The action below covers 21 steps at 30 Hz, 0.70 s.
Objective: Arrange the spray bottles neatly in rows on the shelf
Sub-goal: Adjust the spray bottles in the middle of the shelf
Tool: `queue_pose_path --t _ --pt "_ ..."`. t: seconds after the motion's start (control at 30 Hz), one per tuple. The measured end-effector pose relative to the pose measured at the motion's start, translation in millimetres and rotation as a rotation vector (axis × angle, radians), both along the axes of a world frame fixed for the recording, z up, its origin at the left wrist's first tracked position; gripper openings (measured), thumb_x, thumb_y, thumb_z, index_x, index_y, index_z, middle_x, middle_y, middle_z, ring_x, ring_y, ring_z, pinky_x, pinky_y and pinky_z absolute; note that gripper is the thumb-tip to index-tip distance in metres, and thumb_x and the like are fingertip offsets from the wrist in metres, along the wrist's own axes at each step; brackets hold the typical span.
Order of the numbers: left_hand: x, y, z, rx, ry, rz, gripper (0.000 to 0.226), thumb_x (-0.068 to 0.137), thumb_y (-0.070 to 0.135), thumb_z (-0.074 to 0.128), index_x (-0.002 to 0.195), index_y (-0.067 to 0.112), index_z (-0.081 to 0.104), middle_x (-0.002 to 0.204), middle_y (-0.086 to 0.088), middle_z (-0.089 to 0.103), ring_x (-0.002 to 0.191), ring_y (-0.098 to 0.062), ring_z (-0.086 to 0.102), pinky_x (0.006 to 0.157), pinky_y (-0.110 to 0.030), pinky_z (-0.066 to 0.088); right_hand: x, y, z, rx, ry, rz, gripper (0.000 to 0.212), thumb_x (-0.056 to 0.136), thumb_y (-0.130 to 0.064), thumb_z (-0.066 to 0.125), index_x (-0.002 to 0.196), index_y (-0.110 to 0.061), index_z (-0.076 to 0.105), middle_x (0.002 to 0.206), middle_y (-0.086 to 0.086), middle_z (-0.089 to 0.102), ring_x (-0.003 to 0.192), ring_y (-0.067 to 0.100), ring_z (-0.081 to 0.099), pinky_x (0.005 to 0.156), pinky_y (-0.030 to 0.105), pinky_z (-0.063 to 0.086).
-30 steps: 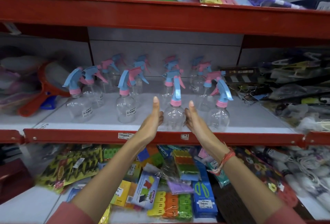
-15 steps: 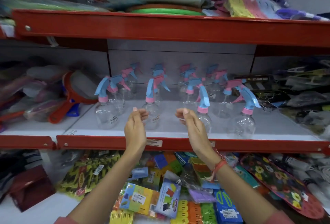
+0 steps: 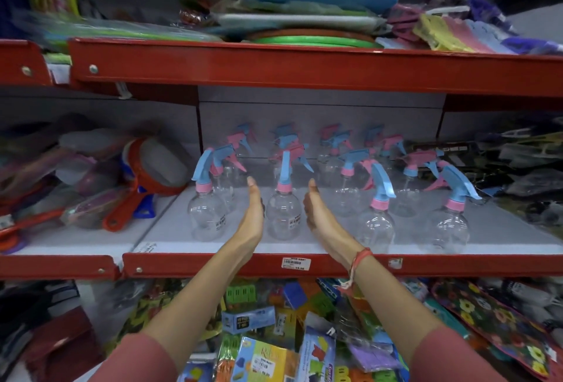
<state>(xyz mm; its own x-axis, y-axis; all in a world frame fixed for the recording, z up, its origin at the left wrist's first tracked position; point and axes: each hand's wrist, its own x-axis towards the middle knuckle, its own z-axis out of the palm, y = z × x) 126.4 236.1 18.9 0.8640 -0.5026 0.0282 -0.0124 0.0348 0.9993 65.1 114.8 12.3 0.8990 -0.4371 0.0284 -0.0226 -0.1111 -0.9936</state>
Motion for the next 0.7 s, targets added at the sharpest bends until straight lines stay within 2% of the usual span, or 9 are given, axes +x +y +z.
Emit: queue_pose_path --t 0.1,0.17,0.27,0.37,0.43,0.5,0.57,0.63,0.7 --pt "-1.4 3.9 2.0 0.03 0.024 -0.05 0.128 0.049 0.092 0.009 0.149 0.012 0.014 0.157 -0.015 0.013 0.144 -0.025 0.017 0.119 -0.044 0.009 -1.7 2.4 -0.6 -0.014 0.014 0.073 0.115 0.059 -0.097 0.023 0.152 -0.031 0.009 0.162 0.002 0.013 0.148 0.02 0.017 0.121 0.046 0.01" --pt "-2.8 7.9 3.5 0.059 0.014 -0.095 0.114 0.065 0.086 0.003 0.147 0.008 0.017 0.156 -0.015 0.019 0.143 -0.023 0.022 0.116 -0.036 0.014 -9.8 3.6 1.5 -0.03 0.004 0.12 0.104 0.069 -0.09 0.021 0.151 -0.028 0.018 0.16 0.001 0.023 0.143 0.013 0.026 0.118 0.033 0.015" --pt "-7.5 24.7 -0.1 0.076 -0.022 -0.159 0.108 0.073 0.08 0.002 0.142 0.002 0.031 0.15 -0.016 0.033 0.138 -0.024 0.033 0.108 -0.032 0.023 -25.9 11.7 -0.9 -0.068 -0.025 0.141 0.089 0.075 -0.082 0.019 0.138 -0.025 0.044 0.153 0.003 0.038 0.108 -0.01 0.05 0.096 0.013 0.031" --pt "-12.9 32.2 3.1 0.103 -0.037 -0.191 0.121 0.06 0.087 0.006 0.142 0.001 0.029 0.151 -0.016 0.032 0.138 -0.025 0.033 0.112 -0.036 0.021 -35.9 13.9 3.8 -0.095 -0.044 0.192 0.056 0.086 -0.073 0.015 0.094 -0.039 0.059 0.138 -0.004 0.051 0.073 -0.021 0.059 0.079 0.002 0.04" --pt "-14.3 35.9 3.8 0.132 -0.045 -0.195 0.131 0.049 0.093 0.01 0.141 0.002 0.031 0.149 -0.011 0.037 0.135 -0.024 0.038 0.113 -0.037 0.023 -38.9 13.7 3.2 -0.117 -0.042 0.2 0.056 0.091 -0.066 0.013 0.099 -0.035 0.059 0.13 -0.006 0.051 0.068 -0.021 0.061 0.069 -0.002 0.044" --pt "-12.8 38.8 3.5 0.154 -0.066 -0.196 0.131 0.043 0.097 0.014 0.13 0.006 0.049 0.124 -0.002 0.052 0.113 -0.018 0.051 0.102 -0.031 0.033 -41.7 11.8 1.1 -0.117 -0.019 0.19 0.069 0.093 -0.064 0.012 0.123 -0.017 0.052 0.136 -0.003 0.048 0.071 -0.019 0.061 0.07 0.001 0.044" --pt "-13.9 40.9 4.0 0.18 -0.081 -0.216 0.124 0.051 0.095 0.014 0.128 0.005 0.05 0.111 0.0 0.052 0.104 -0.015 0.051 0.096 -0.028 0.035 -43.1 9.7 0.6 -0.116 0.01 0.18 0.085 0.09 -0.068 0.012 0.134 -0.002 0.044 0.144 0.006 0.047 0.092 -0.008 0.058 0.084 0.01 0.041" --pt "-13.5 43.2 1.4 0.194 -0.095 -0.221 0.121 0.06 0.089 0.012 0.14 0.001 0.035 0.131 -0.011 0.052 0.114 -0.017 0.051 0.103 -0.03 0.033 -45.0 13.1 1.1 -0.127 0.019 0.167 0.091 0.086 -0.072 0.012 0.137 -0.002 0.042 0.148 0.01 0.044 0.107 -0.001 0.05 0.096 0.019 0.034" --pt "-16.8 45.9 1.5 0.197 -0.102 -0.222 0.116 0.064 0.086 0.011 0.142 0.002 0.03 0.149 -0.016 0.037 0.131 -0.022 0.043 0.11 -0.033 0.028 -47.3 19.3 1.5 -0.126 0.005 0.152 0.085 0.083 -0.075 0.014 0.131 -0.014 0.049 0.149 0.008 0.044 0.111 0.002 0.048 0.1 0.022 0.032"
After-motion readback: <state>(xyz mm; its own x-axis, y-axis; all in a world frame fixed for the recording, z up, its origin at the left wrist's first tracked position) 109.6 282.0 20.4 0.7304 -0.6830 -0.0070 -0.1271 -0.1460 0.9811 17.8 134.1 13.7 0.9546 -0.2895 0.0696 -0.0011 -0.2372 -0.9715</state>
